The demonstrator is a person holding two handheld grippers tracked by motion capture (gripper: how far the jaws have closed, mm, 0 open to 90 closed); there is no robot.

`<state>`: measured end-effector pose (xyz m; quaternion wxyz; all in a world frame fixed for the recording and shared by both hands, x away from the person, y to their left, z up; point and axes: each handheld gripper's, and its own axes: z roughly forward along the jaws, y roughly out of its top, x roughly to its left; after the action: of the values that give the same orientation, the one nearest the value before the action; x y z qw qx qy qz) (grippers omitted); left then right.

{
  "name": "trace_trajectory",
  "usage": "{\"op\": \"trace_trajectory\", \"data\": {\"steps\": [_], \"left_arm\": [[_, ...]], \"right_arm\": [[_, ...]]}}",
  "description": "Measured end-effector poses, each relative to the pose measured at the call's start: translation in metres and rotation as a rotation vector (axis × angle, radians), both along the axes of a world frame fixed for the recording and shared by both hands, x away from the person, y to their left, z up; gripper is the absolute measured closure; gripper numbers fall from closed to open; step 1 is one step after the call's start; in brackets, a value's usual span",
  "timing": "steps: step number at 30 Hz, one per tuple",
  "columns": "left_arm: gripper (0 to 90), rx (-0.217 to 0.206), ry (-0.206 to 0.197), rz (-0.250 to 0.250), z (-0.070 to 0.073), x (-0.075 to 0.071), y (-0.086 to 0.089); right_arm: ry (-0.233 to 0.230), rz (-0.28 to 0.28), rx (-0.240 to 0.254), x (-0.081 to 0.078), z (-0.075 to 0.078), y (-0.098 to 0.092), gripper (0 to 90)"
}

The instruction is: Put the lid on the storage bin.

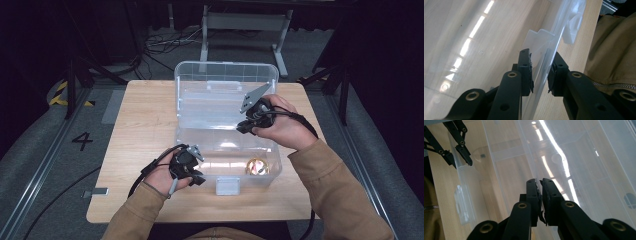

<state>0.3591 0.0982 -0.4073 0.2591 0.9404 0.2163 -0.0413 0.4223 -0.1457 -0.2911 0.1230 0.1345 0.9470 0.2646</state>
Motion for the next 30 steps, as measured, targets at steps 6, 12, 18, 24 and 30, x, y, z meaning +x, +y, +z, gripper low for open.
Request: {"op": "trace_trajectory", "data": {"steps": [6,12,18,24,30], "left_arm": [[75.1,0.000,-0.002,0.001,0.000,0.000,0.000],[74.9,-0.002,0.005,0.002,0.000,0.000,0.000],[74.8,-0.003,0.009,0.001,0.000,0.001,0.000],[74.7,-0.002,0.015,0.000,0.000,0.001,0.000],[74.6,-0.001,0.017,0.003,0.000,0.002,0.000]], "right_arm": [[-0.006,0.011,-0.007,-0.005,-0.001,0.000,84.9],[-0.007,0.014,-0.011,-0.009,-0.002,0.001,84.9],[-0.010,0.025,-0.020,-0.013,-0.003,0.001,84.9],[-0.008,0.032,-0.022,-0.017,-0.004,0.001,85.0],[-0.006,0.041,-0.024,-0.020,-0.006,0.001,85.0]]}}
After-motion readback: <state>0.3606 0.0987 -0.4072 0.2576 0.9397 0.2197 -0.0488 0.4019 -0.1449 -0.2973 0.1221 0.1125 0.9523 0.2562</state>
